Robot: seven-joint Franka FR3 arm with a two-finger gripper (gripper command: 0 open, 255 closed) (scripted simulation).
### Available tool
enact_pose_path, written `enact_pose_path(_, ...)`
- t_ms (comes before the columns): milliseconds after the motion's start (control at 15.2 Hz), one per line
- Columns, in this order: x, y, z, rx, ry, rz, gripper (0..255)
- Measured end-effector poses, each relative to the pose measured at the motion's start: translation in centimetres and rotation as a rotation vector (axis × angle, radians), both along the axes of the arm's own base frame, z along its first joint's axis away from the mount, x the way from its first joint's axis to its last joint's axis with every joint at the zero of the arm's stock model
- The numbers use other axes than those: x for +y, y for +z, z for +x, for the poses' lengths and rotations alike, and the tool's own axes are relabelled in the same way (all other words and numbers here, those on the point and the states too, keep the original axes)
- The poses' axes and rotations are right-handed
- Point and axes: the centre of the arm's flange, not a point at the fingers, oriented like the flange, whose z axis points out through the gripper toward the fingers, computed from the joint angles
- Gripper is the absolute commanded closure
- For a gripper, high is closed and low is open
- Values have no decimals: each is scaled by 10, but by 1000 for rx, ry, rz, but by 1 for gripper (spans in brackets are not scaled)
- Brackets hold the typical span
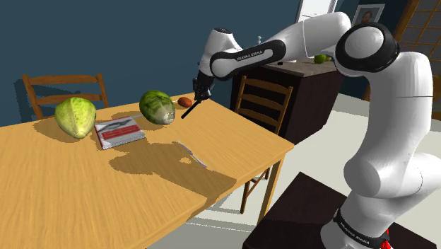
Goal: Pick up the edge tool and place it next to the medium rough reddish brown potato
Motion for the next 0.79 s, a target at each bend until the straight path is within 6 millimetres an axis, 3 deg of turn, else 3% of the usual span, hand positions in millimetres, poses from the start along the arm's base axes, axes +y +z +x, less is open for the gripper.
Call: enact_pose_path(792,-138,1,73,-2,1,0,255)
